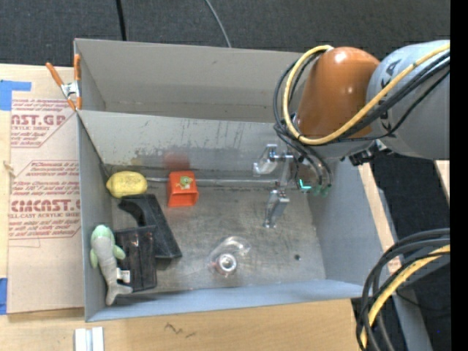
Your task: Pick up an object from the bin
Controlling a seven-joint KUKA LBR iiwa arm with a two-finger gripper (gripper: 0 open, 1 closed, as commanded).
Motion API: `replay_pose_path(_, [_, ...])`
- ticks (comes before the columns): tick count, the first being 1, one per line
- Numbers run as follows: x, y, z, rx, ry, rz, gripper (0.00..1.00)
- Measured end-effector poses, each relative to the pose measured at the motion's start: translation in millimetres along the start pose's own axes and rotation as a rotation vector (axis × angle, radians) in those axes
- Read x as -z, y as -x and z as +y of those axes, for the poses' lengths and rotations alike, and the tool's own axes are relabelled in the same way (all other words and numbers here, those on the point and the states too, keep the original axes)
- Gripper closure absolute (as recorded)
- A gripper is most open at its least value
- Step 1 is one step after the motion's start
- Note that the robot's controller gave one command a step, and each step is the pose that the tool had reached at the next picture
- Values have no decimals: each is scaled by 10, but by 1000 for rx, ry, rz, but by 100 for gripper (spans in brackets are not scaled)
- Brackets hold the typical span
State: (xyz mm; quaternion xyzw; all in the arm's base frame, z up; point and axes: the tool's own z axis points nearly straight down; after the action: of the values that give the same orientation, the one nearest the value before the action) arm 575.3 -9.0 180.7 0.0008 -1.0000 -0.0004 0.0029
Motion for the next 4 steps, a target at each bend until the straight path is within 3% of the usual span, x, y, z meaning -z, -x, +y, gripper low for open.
replay_pose_path(1, [42, 17, -1, 0, 0, -7, 0])
replay_pose_path(2, [-326, -314, 399, 135, 0, -5, 100])
replay_pose_path(4, [-209, -399, 321, 186, 1, -3, 100])
